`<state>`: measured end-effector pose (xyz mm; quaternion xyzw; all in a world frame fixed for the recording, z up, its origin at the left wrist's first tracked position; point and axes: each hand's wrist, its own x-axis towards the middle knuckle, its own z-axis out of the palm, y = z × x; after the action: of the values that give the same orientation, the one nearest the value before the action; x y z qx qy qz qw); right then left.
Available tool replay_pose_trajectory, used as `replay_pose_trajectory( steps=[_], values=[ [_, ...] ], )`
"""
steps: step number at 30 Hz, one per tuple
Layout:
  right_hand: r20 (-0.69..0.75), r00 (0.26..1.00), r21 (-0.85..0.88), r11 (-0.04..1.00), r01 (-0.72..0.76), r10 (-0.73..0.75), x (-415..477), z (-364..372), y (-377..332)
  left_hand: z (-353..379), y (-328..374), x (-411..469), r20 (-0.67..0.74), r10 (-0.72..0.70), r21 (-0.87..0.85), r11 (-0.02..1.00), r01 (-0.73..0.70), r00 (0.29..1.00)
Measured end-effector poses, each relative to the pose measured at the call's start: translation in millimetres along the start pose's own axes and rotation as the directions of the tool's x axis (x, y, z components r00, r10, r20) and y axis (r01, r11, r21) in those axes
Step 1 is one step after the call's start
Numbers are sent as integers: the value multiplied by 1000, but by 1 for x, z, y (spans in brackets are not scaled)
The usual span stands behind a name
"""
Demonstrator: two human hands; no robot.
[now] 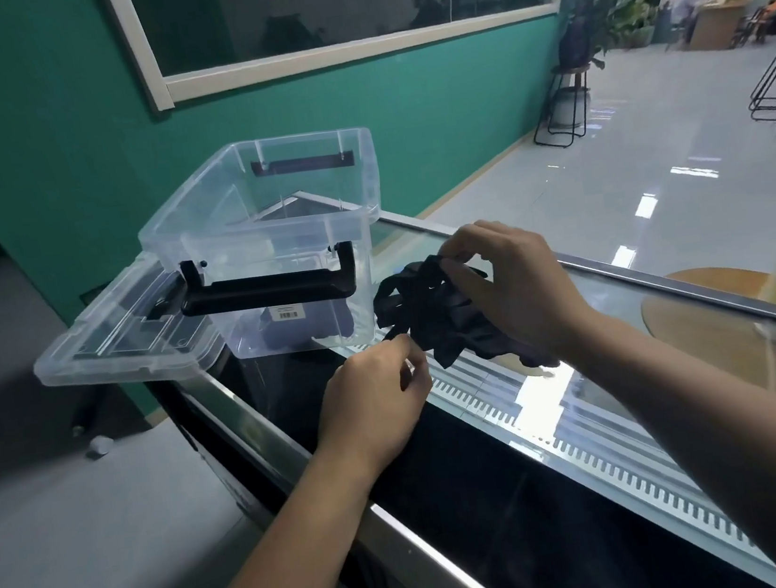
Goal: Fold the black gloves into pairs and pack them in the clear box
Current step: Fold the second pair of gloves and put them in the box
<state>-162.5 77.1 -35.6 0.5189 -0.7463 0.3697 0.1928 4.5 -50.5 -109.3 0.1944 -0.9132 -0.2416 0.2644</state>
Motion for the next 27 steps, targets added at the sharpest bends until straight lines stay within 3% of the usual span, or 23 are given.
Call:
replay_pose_trajectory(
  steps=[3, 7, 12, 22, 27],
  values=[
    [68, 996, -10, 998, 60, -59, -19, -14, -13, -1, -2, 1, -56, 7, -48, 999, -10, 998],
    [285, 950, 19, 992, 128, -128, -60, -29, -20, -3, -3, 1, -137, -28, -110, 994, 13, 990],
    [400, 899, 76, 984, 163, -180, -93, -36, -26, -5, -1, -1, -201, -43, -138, 990, 16, 979],
    [607, 752, 199, 965, 170, -257, -112, -40, -45, -2, -5, 2, -69, 62, -115, 991, -70, 996],
    [674, 699, 263, 962, 75, -239, -109, -47, -52, 2, -8, 1, -57, 79, -84, 993, -84, 995]
  ],
)
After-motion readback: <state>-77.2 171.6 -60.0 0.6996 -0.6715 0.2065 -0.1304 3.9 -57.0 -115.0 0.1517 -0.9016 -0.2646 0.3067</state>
